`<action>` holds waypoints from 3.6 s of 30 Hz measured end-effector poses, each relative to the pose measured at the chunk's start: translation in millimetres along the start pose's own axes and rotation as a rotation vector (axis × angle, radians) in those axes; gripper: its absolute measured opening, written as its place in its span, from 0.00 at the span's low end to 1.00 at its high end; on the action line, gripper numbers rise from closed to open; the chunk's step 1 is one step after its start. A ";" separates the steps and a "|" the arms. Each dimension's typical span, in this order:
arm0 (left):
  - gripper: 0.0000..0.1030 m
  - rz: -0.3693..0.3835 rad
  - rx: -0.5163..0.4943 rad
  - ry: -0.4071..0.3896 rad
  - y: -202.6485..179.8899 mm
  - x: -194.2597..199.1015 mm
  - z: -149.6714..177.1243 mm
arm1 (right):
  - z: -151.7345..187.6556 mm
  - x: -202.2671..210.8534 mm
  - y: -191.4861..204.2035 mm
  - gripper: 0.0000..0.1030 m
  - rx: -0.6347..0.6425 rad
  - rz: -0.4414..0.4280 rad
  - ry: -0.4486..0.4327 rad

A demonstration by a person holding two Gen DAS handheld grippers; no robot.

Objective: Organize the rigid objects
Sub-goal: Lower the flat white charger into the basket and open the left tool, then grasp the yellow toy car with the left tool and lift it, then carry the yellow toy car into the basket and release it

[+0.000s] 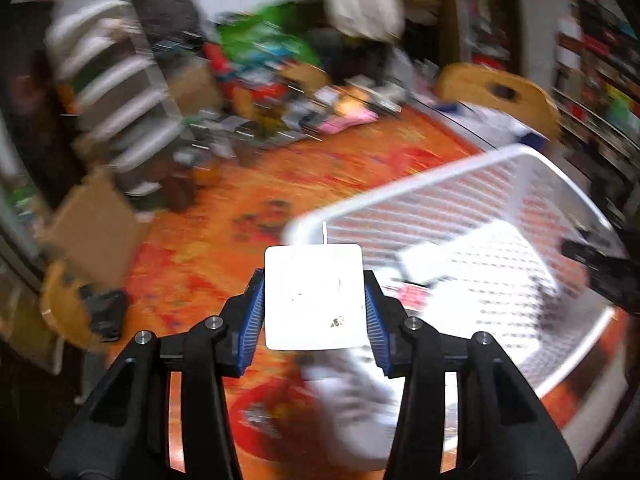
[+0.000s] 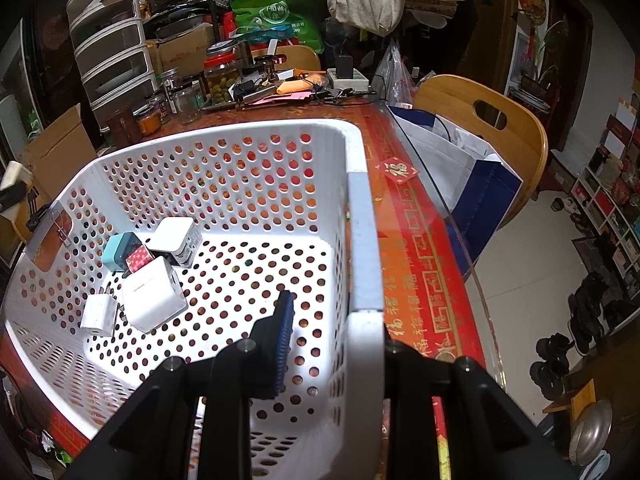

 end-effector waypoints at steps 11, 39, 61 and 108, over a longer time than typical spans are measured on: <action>0.42 0.125 -0.228 0.276 -79.3 -58.9 24.1 | 0.1 -0.4 0.4 0.25 0.001 -0.004 -0.003; 1.00 0.067 0.101 0.058 92.4 -10.1 7.6 | 1.1 -2.0 0.5 0.25 0.006 -0.002 0.006; 0.65 0.063 0.299 0.348 127.7 -214.9 88.9 | 2.0 -3.0 0.5 0.25 0.004 0.013 0.019; 0.21 -0.300 0.100 -0.183 57.2 17.9 3.7 | -1.9 0.1 3.0 0.26 0.007 -0.004 0.004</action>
Point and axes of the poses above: each gripper's, at about its wrist camera, not at the fingertips, and x roughly against the way its jaws point, y to its left, z to its underside, the point moved 7 cm from there along -x, roughly the way its jaws point, and after that the axes turned 9 degrees about -z, right-handed, at the moved point
